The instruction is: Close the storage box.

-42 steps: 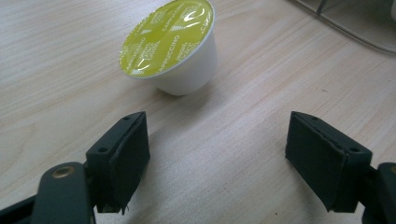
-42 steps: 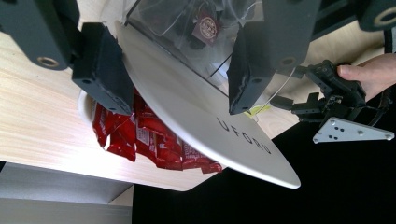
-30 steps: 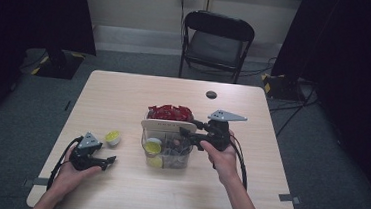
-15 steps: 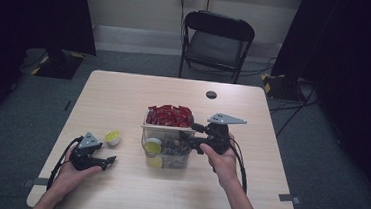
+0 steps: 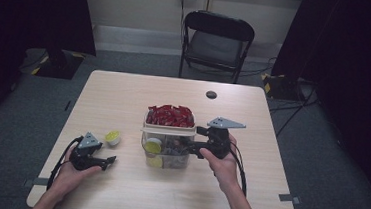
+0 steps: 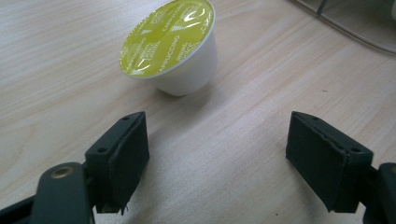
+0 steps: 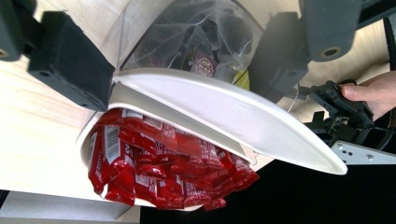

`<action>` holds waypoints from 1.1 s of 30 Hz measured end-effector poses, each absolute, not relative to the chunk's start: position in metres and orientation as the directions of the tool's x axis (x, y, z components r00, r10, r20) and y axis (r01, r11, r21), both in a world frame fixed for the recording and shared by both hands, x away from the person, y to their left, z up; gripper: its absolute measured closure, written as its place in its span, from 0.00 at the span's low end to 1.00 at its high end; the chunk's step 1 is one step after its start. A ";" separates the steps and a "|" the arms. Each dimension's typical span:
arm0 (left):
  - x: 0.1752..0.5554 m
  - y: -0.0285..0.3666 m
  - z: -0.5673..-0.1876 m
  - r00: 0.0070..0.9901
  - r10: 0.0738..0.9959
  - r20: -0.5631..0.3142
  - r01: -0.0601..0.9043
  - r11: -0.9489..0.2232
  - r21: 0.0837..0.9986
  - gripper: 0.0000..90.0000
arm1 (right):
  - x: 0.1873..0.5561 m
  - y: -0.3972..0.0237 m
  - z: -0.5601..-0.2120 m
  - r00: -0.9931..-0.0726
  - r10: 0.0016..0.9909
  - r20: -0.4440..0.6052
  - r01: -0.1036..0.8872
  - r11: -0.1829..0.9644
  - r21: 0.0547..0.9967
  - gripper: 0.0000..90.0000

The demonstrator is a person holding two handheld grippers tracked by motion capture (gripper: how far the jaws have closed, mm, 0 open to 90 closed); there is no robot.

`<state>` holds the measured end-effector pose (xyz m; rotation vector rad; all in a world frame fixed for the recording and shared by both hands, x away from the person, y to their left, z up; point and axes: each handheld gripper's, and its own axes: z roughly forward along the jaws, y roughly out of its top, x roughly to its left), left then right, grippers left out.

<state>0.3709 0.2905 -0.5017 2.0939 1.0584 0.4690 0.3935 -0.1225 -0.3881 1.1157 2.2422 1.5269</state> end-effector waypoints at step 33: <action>0.371 0.290 -0.502 0.595 0.804 -0.004 0.537 -0.394 0.746 0.23 | 0.366 -0.132 -0.426 -0.678 0.698 0.232 0.523 0.236 0.819 0.19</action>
